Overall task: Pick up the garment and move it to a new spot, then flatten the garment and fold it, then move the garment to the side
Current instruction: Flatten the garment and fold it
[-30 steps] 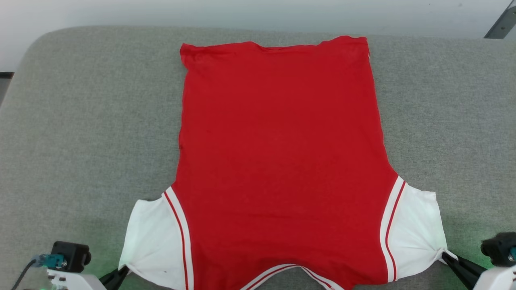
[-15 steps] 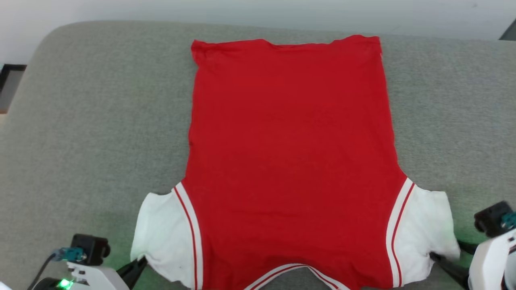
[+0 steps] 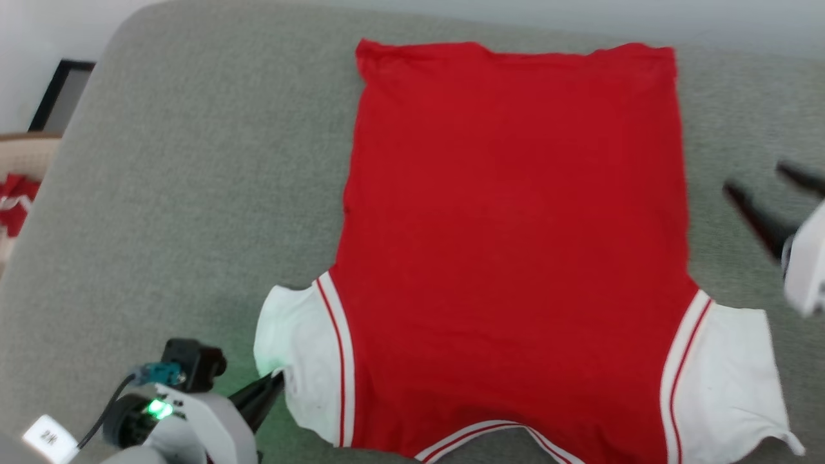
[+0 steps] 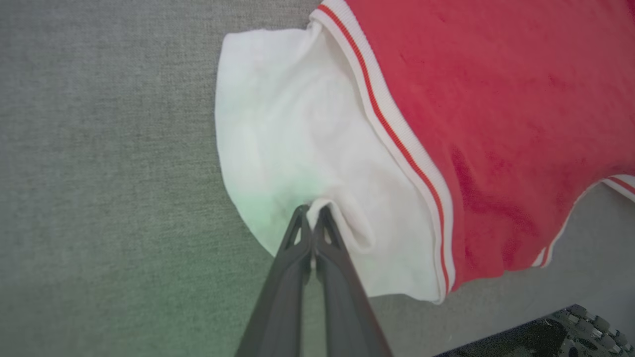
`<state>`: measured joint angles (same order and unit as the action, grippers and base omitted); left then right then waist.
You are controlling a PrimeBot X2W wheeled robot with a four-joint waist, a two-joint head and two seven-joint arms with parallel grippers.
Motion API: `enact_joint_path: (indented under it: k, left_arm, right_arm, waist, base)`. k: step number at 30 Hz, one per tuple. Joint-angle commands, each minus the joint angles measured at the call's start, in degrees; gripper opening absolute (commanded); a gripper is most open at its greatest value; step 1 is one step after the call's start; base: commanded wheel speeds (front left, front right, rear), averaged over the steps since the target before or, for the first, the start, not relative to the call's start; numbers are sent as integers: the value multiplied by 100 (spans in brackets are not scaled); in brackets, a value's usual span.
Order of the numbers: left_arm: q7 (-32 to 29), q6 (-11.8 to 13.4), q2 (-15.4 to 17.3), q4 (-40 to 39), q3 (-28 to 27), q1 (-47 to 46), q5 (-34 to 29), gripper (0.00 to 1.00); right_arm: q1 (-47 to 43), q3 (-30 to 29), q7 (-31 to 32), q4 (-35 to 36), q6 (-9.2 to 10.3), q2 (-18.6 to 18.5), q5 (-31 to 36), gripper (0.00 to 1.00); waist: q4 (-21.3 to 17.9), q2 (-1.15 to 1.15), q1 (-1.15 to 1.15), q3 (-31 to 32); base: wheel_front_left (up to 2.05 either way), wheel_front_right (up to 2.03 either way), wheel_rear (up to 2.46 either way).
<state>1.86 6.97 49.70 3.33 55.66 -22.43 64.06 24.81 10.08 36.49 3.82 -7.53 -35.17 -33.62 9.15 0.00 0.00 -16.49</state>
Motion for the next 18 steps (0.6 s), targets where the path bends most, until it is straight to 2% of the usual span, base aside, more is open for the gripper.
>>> enact_joint_path:
  k: [1,6,12,18]
  left_arm:
    - [-9,-55,-80,5,10,-115,-64,0]
    - [6,-243,-341,99,44,-402,-192,0]
    - [39,-536,-759,350,122,-779,-329,0]
    - [81,-839,-1200,720,225,-1080,-429,0]
  right_arm:
    - [364,-49,-106,-261,9,137,156,100]
    - [1580,-71,-325,-1580,9,405,639,100]
    - [2915,-47,-348,-3145,9,464,1034,100]
    - [3847,-275,-211,-4408,9,587,1516,100]
  waist:
    - [260,0,0,-258]
    - [598,0,0,-584]
    - [1062,0,0,-990]
    - [1489,0,0,-1292]
  base:
    - [0,0,0]
    - [0,0,0]
    - [0,0,0]
    - [0,0,0]
